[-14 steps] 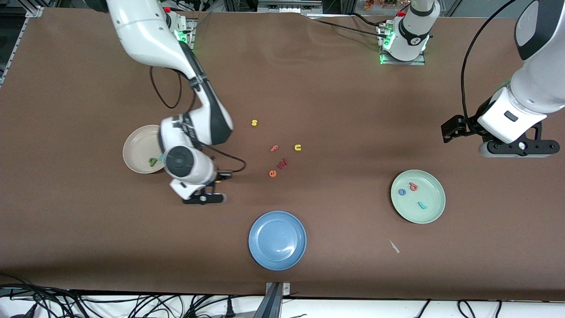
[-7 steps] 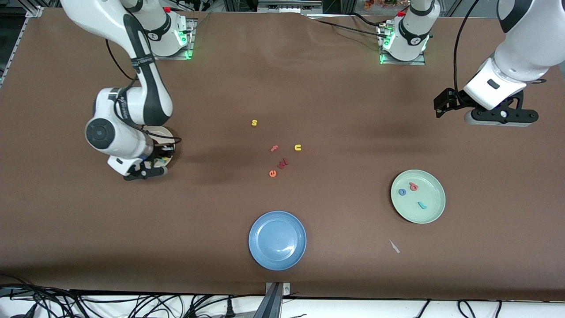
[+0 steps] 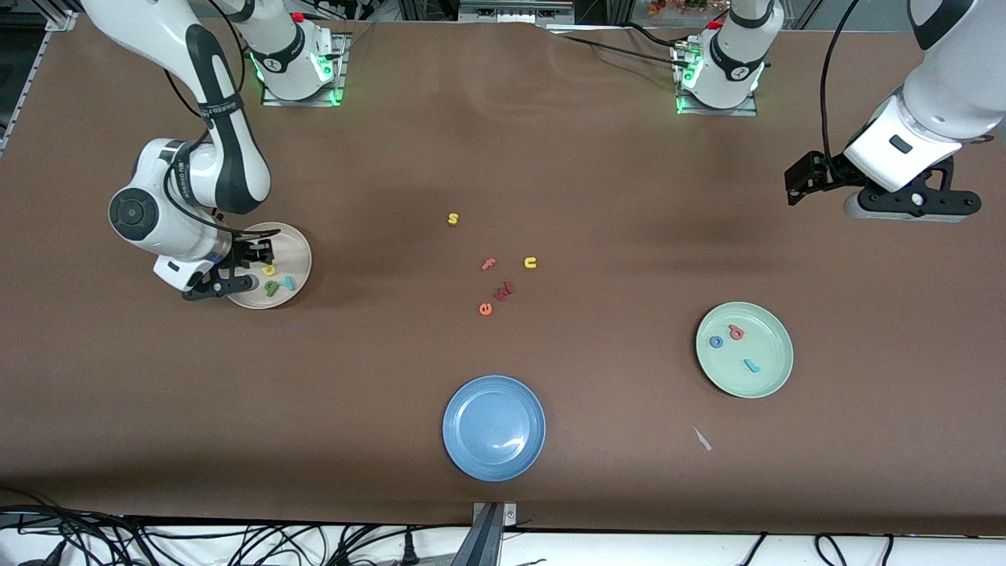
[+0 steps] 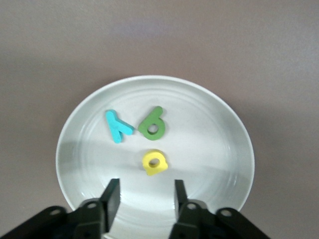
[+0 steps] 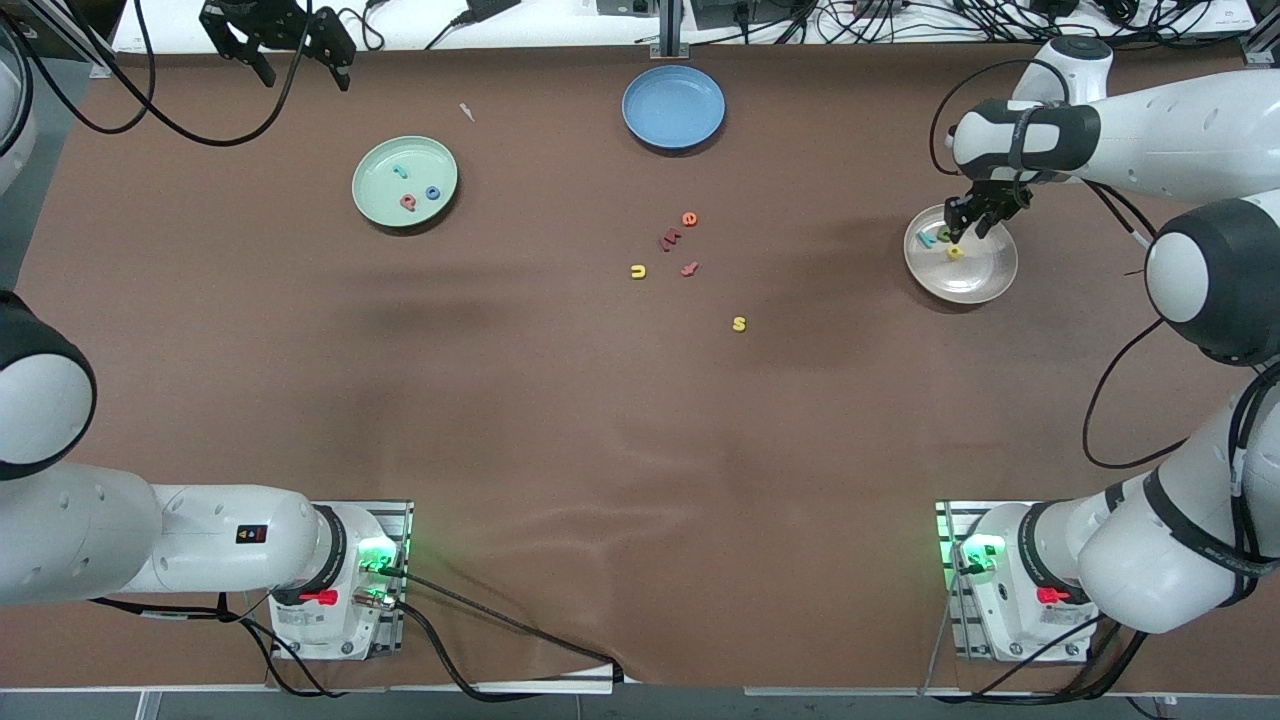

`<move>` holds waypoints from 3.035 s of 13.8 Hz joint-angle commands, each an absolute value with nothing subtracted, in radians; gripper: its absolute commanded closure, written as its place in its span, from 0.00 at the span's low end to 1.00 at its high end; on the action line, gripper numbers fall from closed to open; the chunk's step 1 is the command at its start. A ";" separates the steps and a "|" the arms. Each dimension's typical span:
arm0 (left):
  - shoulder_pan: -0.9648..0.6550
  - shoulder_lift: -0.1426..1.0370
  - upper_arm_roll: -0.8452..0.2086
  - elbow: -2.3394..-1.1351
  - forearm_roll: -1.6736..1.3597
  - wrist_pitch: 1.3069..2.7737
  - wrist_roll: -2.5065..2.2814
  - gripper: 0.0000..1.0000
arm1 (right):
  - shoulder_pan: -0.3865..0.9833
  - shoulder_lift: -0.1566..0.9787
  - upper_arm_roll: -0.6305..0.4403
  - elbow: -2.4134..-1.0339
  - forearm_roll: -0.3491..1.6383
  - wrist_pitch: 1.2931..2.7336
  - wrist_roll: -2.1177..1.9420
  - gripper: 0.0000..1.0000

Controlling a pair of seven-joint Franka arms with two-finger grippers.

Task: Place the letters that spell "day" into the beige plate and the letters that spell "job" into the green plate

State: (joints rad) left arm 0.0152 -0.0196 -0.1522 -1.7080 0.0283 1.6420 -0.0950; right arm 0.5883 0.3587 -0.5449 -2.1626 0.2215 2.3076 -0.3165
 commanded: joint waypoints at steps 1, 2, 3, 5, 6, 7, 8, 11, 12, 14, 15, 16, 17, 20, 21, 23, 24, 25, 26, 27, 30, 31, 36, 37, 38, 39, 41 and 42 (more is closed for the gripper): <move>0.020 0.014 -0.149 -1.646 -0.008 1.609 -0.072 0.00 | 0.606 0.343 -0.538 -2.047 0.218 2.156 -0.203 0.00; 0.021 0.011 -0.149 -1.644 -0.009 1.611 -0.072 0.00 | 0.609 0.362 -0.535 -1.969 0.218 2.063 -0.161 0.00; 0.020 0.008 -0.137 -1.644 -0.023 1.611 -0.072 0.00 | 0.612 0.385 -0.531 -1.894 0.219 1.978 -0.129 0.00; 0.009 0.008 -0.053 -1.644 -0.079 1.611 -0.060 0.00 | 0.624 0.410 -0.529 -1.781 0.219 1.843 -0.060 0.00; 0.009 0.008 -0.042 -1.643 -0.077 1.609 -0.058 0.00 | 0.632 0.413 -0.531 -1.752 0.219 1.801 -0.029 0.00; 0.009 0.008 -0.041 -1.641 -0.072 1.609 -0.026 0.00 | 0.635 0.410 -0.531 -1.731 0.218 1.764 0.001 0.00; 0.008 0.006 -0.040 -1.641 -0.068 1.609 0.012 0.00 | 0.637 0.403 -0.532 -1.705 0.215 1.709 0.023 0.00; 0.009 0.006 -0.040 -1.641 -0.054 1.620 0.026 0.00 | 0.635 0.406 -0.531 -1.614 0.212 1.606 0.048 0.00; 0.009 0.002 -0.044 -1.641 -0.004 1.624 0.028 0.00 | 0.634 0.403 -0.517 -1.612 0.203 1.615 0.052 0.00; 0.006 0.003 -0.049 -1.640 0.029 1.624 0.025 0.00 | 0.518 0.346 -0.342 -1.612 0.099 1.609 0.051 0.00; 0.008 -0.001 -0.049 -1.640 0.031 1.620 0.025 0.00 | 0.450 0.321 -0.257 -1.612 0.045 1.605 0.051 0.00; 0.008 -0.012 -0.051 -1.641 0.029 1.603 0.025 0.00 | 0.367 0.296 -0.185 -1.621 0.032 1.612 0.048 0.00; 0.009 -0.012 -0.051 -1.641 0.029 1.586 0.026 0.00 | 0.297 0.249 -0.116 -1.635 0.031 1.618 0.048 0.00; 0.008 -0.017 -0.051 -1.641 0.029 1.572 0.028 0.00 | 0.215 0.154 -0.063 -1.637 0.006 1.614 0.037 0.00; 0.008 -0.015 -0.052 -1.641 0.029 1.572 0.026 0.00 | 0.189 0.115 -0.057 -1.638 0.006 1.609 0.040 0.00; 0.006 -0.015 -0.054 -1.641 0.029 1.571 0.026 0.00 | 0.140 0.052 -0.057 -1.637 -0.001 1.579 0.038 0.00; 0.006 -0.012 -0.054 -1.638 0.029 1.572 0.026 0.00 | 0.124 0.031 -0.055 -1.637 -0.002 1.550 0.035 0.00; 0.006 -0.009 -0.054 -1.637 0.029 1.572 0.029 0.00 | 0.120 0.020 -0.052 -1.635 -0.003 1.536 0.038 0.00; 0.006 -0.008 -0.054 -1.629 0.031 1.572 0.029 0.00 | 0.118 0.009 -0.049 -1.637 -0.005 1.531 0.035 0.00; 0.005 -0.008 -0.055 -1.626 0.031 1.572 0.029 0.00 | 0.109 0.006 -0.049 -1.631 -0.006 1.526 0.035 0.00; 0.005 -0.009 -0.075 -1.624 0.031 1.572 0.026 0.00 | 0.100 0.002 -0.051 -1.623 -0.005 1.502 0.035 0.00; 0.005 -0.009 -0.077 -1.624 0.031 1.571 0.026 0.00 | 0.091 0.003 -0.055 -1.623 0.005 1.506 0.029 0.00; 0.005 -0.011 -0.090 -1.617 0.029 1.565 0.025 0.00 | 0.104 0.006 -0.067 -1.612 -0.002 1.503 0.026 0.00; 0.003 -0.009 -0.097 -1.606 0.031 1.542 0.023 0.00 | 0.104 0.012 -0.066 -1.611 0.002 1.503 0.029 0.00; 0.005 -0.008 -0.104 -1.595 0.031 1.526 0.021 0.00 | 0.104 0.012 -0.066 -1.611 0.000 1.502 0.025 0.00; 0.005 -0.008 -0.104 -1.595 0.031 1.525 0.028 0.00 | 0.103 0.012 -0.067 -1.611 0.003 1.503 0.025 0.00; 0.009 -0.008 -0.103 -1.595 0.031 1.525 0.029 0.00 | 0.103 0.014 -0.069 -1.611 0.005 1.502 0.023 0.00; 0.009 -0.008 -0.103 -1.595 0.031 1.525 0.029 0.00 | 0.101 0.015 -0.071 -1.611 0.006 1.503 0.023 0.00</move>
State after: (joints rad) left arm 0.0112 -0.0080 -0.1034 -1.6141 0.0033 1.5475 0.0118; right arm 0.1073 0.0175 -0.0722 -1.6148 0.0098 1.5159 0.0348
